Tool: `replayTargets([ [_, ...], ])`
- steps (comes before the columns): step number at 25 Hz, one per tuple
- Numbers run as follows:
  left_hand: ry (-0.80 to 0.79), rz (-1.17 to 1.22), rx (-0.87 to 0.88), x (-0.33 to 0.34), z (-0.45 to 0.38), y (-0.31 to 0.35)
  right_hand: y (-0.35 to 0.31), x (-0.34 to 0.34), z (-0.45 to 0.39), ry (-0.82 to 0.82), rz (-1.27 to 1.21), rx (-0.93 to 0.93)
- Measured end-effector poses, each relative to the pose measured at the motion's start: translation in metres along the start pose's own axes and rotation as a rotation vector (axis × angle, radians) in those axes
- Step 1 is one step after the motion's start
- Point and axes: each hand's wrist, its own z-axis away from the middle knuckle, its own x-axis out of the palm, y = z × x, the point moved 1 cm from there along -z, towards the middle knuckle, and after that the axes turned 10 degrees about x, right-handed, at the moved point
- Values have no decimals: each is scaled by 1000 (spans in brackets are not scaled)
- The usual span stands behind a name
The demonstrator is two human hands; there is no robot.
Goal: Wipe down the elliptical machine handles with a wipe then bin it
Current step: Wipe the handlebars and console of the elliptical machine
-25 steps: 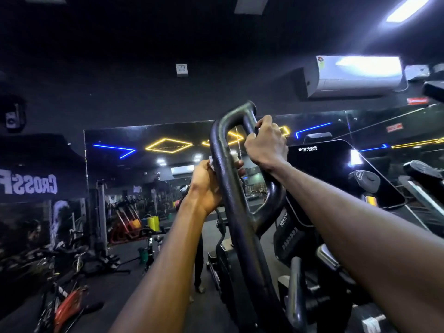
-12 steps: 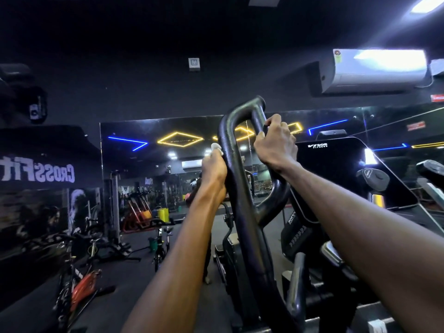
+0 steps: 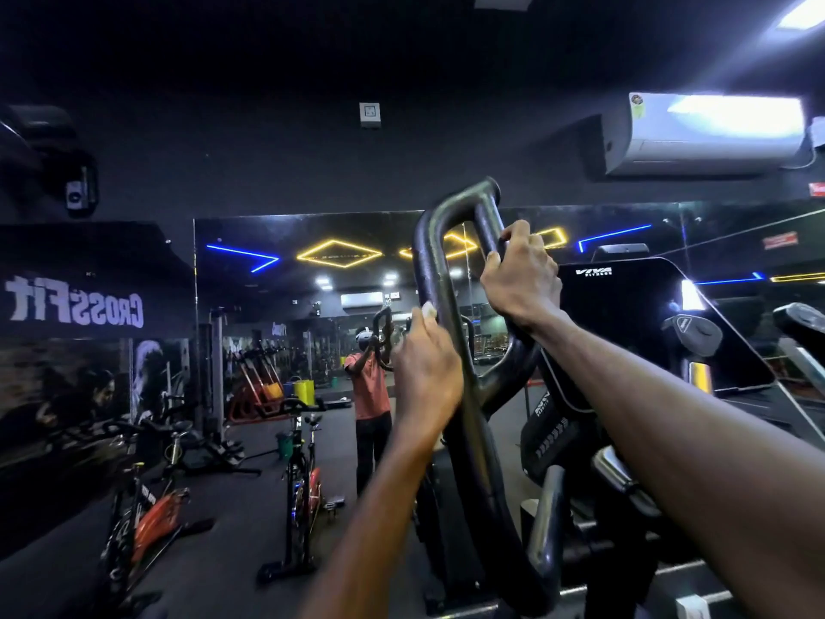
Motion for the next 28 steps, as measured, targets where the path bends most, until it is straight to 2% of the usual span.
replayTargets([
  [3,-2,76,-71,-4,13,1,-1,-1,3,5,3,-2],
  [6,25,371,-262,-4,-16,-4,0,-1,6,4,17,13],
  [8,-14,496,-346,1,9,-11,2,-2,9,0,21,13],
  [10,-60,728,-457,1,40,-13,4,-3,11,-7,22,9],
  [12,-61,999,-572,-3,35,-17,3,-5,12,-12,17,19],
  [14,-84,1113,-620,-4,28,-16,2,-5,15,-9,23,28],
  [18,8,1064,-559,4,73,-20,9,-8,21,-45,38,17],
  [20,87,988,-508,3,71,-23,10,-10,24,-54,58,18],
  [23,64,669,-359,4,67,-13,7,-10,33,-55,93,31],
  [26,74,303,-219,-5,115,6,13,-14,45,-68,137,23],
  [28,104,195,-131,-8,113,4,14,-18,52,-91,165,35],
])
